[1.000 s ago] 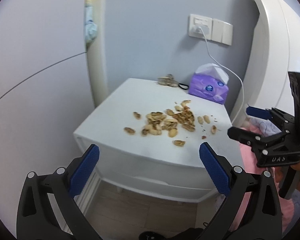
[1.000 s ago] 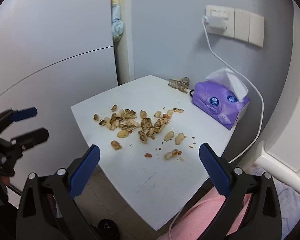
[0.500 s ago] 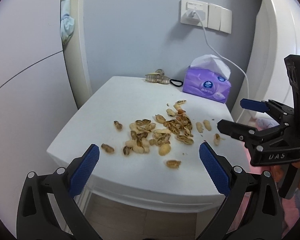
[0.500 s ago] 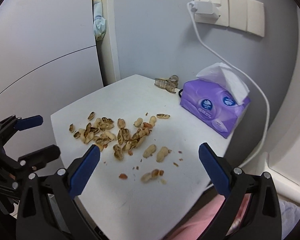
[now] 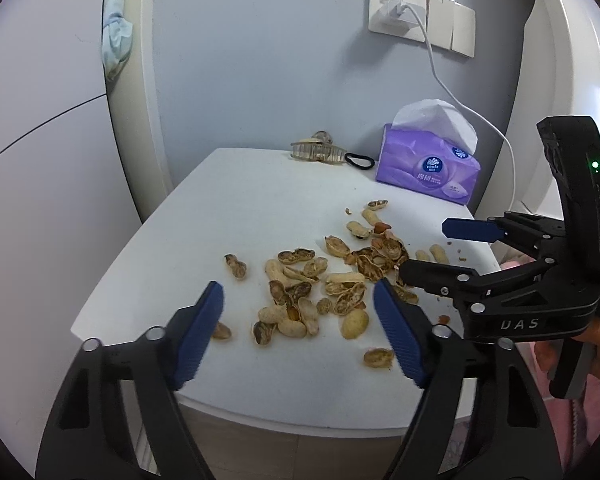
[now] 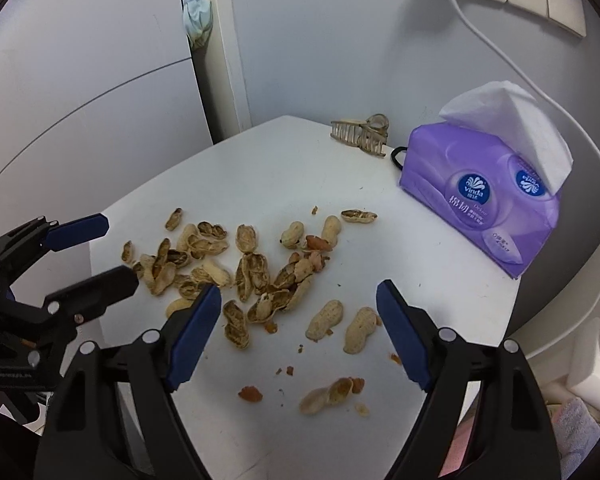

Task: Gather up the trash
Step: 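Close the left tool on a peanut shell while the right tool closes on shells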

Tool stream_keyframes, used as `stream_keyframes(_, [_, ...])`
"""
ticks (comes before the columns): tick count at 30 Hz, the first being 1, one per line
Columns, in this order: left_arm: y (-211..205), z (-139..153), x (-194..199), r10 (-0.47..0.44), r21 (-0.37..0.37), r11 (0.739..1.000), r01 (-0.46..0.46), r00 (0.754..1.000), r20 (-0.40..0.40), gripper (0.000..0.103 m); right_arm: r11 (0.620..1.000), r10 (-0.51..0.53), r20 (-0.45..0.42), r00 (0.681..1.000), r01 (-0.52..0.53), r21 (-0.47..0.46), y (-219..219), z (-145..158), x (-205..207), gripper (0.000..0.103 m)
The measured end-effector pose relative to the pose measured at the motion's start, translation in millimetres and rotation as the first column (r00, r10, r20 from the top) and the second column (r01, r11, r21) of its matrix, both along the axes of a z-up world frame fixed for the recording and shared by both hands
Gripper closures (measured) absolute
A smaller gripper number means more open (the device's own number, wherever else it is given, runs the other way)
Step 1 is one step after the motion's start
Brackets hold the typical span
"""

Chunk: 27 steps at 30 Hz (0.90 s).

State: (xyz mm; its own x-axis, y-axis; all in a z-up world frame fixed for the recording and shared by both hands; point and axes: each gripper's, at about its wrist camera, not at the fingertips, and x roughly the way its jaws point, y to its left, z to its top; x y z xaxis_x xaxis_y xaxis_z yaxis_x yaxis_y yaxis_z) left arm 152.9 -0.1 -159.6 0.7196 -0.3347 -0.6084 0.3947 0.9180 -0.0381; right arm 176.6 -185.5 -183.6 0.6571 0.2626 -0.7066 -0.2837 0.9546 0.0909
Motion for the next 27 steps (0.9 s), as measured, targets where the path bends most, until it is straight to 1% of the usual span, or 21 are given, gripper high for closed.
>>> stream_keyframes(2, [-2,-2,2,-0.01,-0.002,1.0,0.01,1.0,-0.005,0.037,1.0,-0.002,-0.005,1.0,0.002,-0.004,1,-2,3,0.026])
stream_keyframes(6, [-5,-7,5,-0.025,-0.004,1.0,0.025,1.0,-0.008,0.044,1.0,0.006,-0.008,1.0,-0.006,-0.011,5,-3,7,0.028])
stream_keyframes(8, [-5,-9,6,-0.028,-0.006,1.0,0.028,1.0,-0.008,0.051,1.0,0.01,-0.011,1.0,-0.01,-0.017,7,-4,11,0.029])
stream_keyframes(12, [-2,-13,7,-0.037,-0.022,0.999,0.037,0.999,-0.018,0.059,0.999,0.01,-0.011,1.0,-0.011,-0.032,11,-5,14,0.029])
stream_keyframes(14, [-1,-14,7,-0.035,-0.023,0.999,0.034,0.999,-0.02,0.066,0.999,0.007,-0.013,1.0,-0.007,-0.039,12,-6,15,0.029])
stream_keyframes(18, [1,-15,5,-0.03,-0.02,0.999,0.03,0.999,-0.017,0.068,0.999,0.018,-0.023,1.0,-0.019,-0.045,14,-8,15,0.037])
stream_keyframes(22, [1,-16,4,-0.024,-0.007,1.0,0.023,1.0,-0.006,0.069,0.999,0.017,-0.026,1.0,-0.018,-0.048,15,-9,15,0.037])
stream_keyframes(27, [4,-19,7,-0.014,-0.017,1.0,0.013,1.0,-0.018,0.069,0.999,0.013,-0.035,0.999,-0.014,-0.05,15,-11,17,0.037])
